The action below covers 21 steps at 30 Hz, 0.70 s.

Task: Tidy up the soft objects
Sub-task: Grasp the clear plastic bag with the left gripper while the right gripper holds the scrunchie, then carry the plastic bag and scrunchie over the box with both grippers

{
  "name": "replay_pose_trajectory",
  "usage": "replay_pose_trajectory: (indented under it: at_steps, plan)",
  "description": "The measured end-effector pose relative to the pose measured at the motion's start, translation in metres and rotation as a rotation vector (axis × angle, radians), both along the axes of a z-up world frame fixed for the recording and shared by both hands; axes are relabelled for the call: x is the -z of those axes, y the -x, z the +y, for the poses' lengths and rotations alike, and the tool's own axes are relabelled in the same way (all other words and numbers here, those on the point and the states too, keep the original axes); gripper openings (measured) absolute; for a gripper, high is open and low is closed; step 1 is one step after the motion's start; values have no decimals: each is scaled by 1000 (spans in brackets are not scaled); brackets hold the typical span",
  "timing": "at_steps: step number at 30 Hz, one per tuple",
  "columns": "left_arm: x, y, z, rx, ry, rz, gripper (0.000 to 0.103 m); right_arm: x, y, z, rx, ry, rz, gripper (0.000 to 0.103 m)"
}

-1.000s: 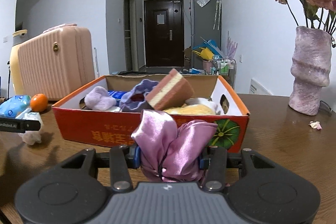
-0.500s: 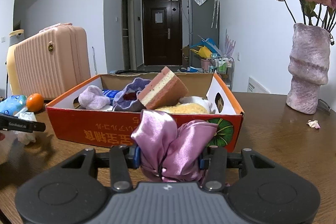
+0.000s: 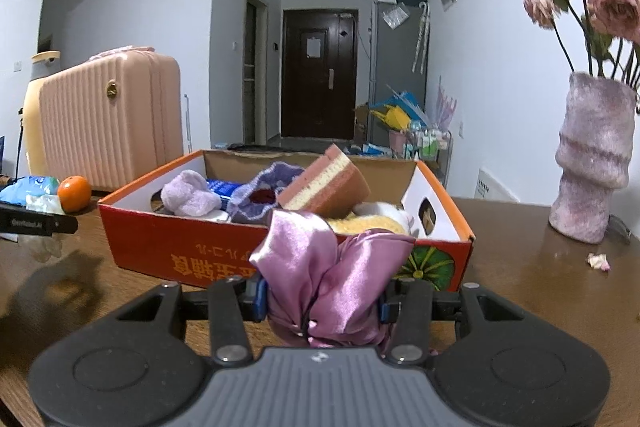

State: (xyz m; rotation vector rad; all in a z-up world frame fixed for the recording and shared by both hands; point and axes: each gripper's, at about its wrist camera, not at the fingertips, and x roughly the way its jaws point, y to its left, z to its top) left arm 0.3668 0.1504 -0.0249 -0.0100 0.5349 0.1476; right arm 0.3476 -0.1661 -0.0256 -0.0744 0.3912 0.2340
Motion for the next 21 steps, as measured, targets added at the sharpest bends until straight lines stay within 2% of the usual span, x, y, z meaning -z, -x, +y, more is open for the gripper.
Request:
replay_pose_trajectory:
  at_steps: [5,13,21]
  plan:
    - [-15,22,-15,-40,30,-74,41,-6,8,4,-10,17,-55,46]
    - [-40,46,-59,-12,70,-172,41,-20,15,1,-21,-5,-121,46]
    - [-60,42,-95,-2,149,-231,42,-34,15,-1,-19,-43,-177,46]
